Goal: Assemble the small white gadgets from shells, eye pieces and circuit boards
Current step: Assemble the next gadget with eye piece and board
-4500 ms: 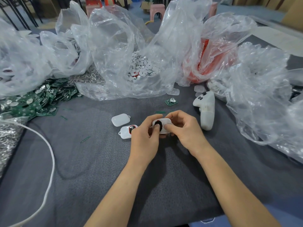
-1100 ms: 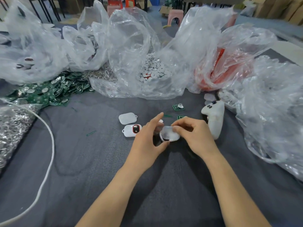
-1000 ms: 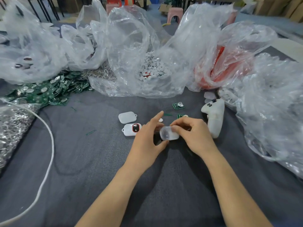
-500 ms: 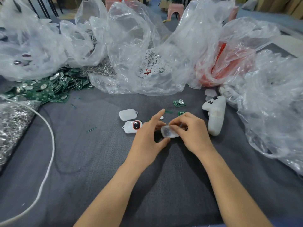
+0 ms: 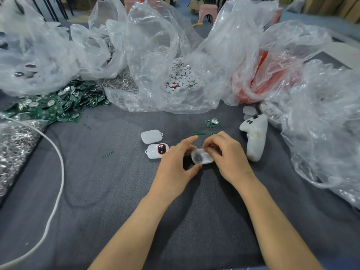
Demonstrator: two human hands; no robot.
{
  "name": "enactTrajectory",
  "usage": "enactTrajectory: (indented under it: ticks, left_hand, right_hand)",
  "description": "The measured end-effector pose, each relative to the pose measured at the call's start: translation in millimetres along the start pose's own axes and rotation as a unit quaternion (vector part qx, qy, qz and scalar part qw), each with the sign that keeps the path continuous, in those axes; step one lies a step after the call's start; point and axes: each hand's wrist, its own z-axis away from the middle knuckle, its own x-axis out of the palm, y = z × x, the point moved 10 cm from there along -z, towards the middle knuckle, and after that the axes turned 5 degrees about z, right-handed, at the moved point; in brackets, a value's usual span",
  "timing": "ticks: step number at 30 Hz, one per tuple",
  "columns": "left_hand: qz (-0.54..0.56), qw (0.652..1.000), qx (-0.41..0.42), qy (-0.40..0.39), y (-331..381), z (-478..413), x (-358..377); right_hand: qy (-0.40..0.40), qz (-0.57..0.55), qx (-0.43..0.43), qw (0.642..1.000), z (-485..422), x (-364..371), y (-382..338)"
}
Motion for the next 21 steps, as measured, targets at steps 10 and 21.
enactTrajectory:
  ticks: [10,21]
  left_hand:
    - [-0.048,0.999,0.013,0.013,1,-1,-2]
    - [-0.094,0.994,0.050,0.007,11,-1,3]
  right_hand:
    - [-0.023,0.052,-0.034,0.998,1,4,-7]
    - [-0.018,-0.038,0.057,0.997,-3,3,18]
